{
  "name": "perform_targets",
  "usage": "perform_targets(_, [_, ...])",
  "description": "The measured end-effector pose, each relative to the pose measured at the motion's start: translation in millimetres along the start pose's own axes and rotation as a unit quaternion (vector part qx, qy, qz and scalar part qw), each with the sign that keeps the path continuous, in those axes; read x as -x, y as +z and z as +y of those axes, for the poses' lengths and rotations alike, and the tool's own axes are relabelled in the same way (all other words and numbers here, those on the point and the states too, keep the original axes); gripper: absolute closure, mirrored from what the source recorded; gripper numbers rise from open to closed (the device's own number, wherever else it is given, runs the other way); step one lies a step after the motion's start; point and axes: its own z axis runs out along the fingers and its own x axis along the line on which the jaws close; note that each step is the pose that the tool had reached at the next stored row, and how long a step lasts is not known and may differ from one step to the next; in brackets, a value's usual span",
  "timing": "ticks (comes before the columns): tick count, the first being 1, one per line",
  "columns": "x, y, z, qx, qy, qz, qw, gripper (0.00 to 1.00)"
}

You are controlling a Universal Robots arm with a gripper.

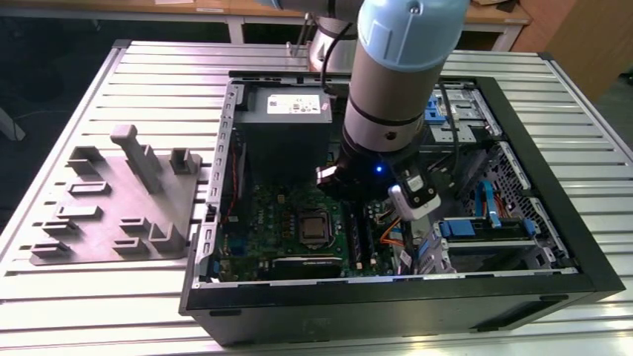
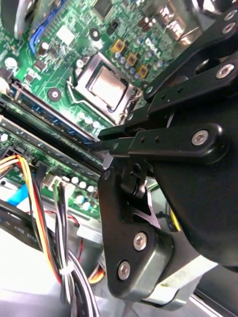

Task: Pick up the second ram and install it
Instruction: 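Insert the second ram into the second slot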

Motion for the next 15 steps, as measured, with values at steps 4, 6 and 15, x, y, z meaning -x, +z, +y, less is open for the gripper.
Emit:
perform_targets(4, [0.2, -9.7, 0.6, -0.0001, 0.000, 0.0000, 1.0000, 0.81])
perform_targets(6, [0.2, -9.6, 0.6, 0.0000, 0.000, -0.0001, 1.0000, 0.81])
perform_targets(15, [0.2, -9.7, 0.6, -0.0003, 0.000, 0.0000, 1.0000, 0.90])
